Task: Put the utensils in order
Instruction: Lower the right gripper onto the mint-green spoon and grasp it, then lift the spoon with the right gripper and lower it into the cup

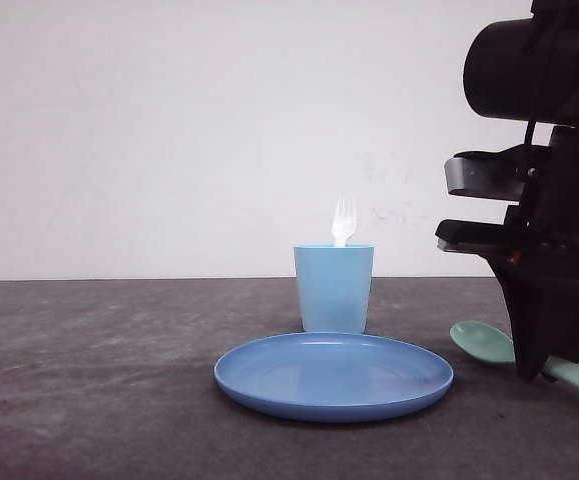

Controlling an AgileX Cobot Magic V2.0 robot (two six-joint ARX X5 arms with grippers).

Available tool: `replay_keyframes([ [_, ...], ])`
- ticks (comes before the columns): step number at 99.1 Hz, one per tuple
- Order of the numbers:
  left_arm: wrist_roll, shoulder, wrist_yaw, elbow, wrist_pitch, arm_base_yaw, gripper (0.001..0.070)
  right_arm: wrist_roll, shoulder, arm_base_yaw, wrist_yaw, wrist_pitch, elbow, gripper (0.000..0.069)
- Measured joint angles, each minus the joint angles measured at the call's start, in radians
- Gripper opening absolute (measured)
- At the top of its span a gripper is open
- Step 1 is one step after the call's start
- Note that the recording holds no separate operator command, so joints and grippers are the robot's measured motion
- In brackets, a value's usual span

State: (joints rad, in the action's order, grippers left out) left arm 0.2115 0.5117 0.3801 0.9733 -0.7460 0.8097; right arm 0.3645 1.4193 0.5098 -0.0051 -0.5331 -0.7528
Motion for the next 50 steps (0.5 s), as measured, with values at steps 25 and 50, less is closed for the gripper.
replay_keyframes([
  [25,0.0,0.0,0.0,0.0,0.0,0.0,0.0298,-0.008,-0.135,0.007,0.056,0.005,-0.015,0.009],
  [50,0.003,0.0,0.0,0.0,0.0,0.0,0.0298,-0.045,-0.345,0.061,0.088,0.229,-0.038,0.009],
])
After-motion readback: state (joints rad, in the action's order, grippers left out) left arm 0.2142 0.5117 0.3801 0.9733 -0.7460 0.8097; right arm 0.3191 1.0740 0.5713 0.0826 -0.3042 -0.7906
